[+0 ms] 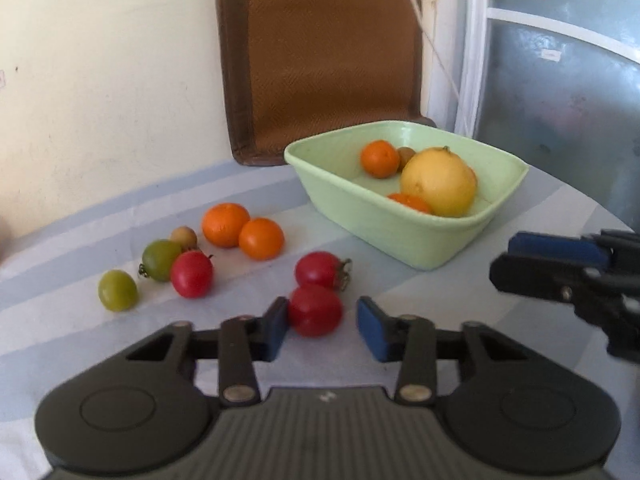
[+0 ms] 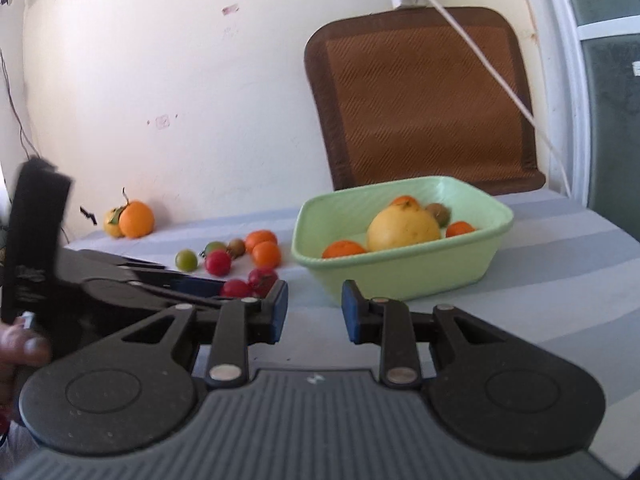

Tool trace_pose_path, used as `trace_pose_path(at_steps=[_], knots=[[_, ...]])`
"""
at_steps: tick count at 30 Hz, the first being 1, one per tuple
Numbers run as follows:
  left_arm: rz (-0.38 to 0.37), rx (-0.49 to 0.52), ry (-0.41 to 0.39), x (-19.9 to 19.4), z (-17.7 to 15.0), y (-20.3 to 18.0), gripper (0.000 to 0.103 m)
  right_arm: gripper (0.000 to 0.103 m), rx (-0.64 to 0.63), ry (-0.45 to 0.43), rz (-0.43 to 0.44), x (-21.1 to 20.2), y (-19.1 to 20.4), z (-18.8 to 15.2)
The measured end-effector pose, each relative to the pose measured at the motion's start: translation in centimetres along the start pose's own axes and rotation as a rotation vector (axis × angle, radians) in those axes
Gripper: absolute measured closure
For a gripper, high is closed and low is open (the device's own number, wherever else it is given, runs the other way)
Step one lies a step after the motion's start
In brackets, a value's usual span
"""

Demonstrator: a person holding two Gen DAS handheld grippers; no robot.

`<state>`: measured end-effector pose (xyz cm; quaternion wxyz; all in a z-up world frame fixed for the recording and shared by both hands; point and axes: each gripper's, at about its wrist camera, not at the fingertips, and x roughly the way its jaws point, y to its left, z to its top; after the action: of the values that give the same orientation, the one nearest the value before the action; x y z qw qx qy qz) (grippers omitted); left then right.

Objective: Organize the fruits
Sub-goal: 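Grasp a red tomato with the left tool while the right tool grasps another, then carry both red tomatoes into the green basin and open both tools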

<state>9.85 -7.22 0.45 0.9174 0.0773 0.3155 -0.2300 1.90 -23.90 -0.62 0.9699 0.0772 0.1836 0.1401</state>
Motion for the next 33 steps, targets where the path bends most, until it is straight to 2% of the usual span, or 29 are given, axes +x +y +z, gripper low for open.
trace_pose_path(at_steps=[4,7,11,14,17,19,22,24,26,27,28,33], knots=[[-0.018,-0.046,-0.020,-1.6,-0.5,1.3,0.074,0.071,-0.025,0.030,0.021,1.1,1.2,0.3],[0.015,-0.048,-0.043,-3.2,-1.5,2.5,0.074,0.071,-0.060,0.054,0.042,2.3,2.5,0.4],[0.081,-0.100,-0.063,-4.8,-2.7,5.5,0.074,0.071,-0.131,0.064,0.092,3.9,4.9,0.8],[0.140,-0.151,-0.073,-5.6,-3.4,7.9,0.074,0.071,-0.162,0.086,0.133,6.2,6.5,1.6],[0.154,-0.204,-0.083,-6.0,-3.7,9.7,0.074,0.071,-0.161,0.136,0.162,9.4,7.6,2.4],[0.135,-0.225,-0.089,-6.1,-3.8,10.1,0.074,0.071,-0.155,0.176,0.164,11.5,8.1,2.9],[0.130,-0.202,-0.094,-6.0,-3.6,9.5,0.074,0.071,-0.134,0.228,0.156,14.2,8.6,3.2],[0.131,-0.181,-0.088,-5.6,-3.5,9.2,0.074,0.061,-0.127,0.237,0.135,15.3,8.6,3.3],[0.132,-0.173,-0.082,-5.5,-3.5,8.9,0.074,0.064,-0.123,0.265,0.114,16.1,8.5,3.3],[0.130,-0.175,-0.079,-5.5,-3.5,8.9,0.074,0.071,-0.113,0.281,0.113,16.2,8.3,3.2],[0.129,-0.181,-0.076,-5.5,-3.6,8.9,0.074,0.073,-0.107,0.277,0.112,15.9,8.1,3.2],[0.118,-0.203,-0.074,-5.7,-3.9,9.0,0.074,0.073,-0.101,0.225,0.136,11.9,7.5,2.7]])
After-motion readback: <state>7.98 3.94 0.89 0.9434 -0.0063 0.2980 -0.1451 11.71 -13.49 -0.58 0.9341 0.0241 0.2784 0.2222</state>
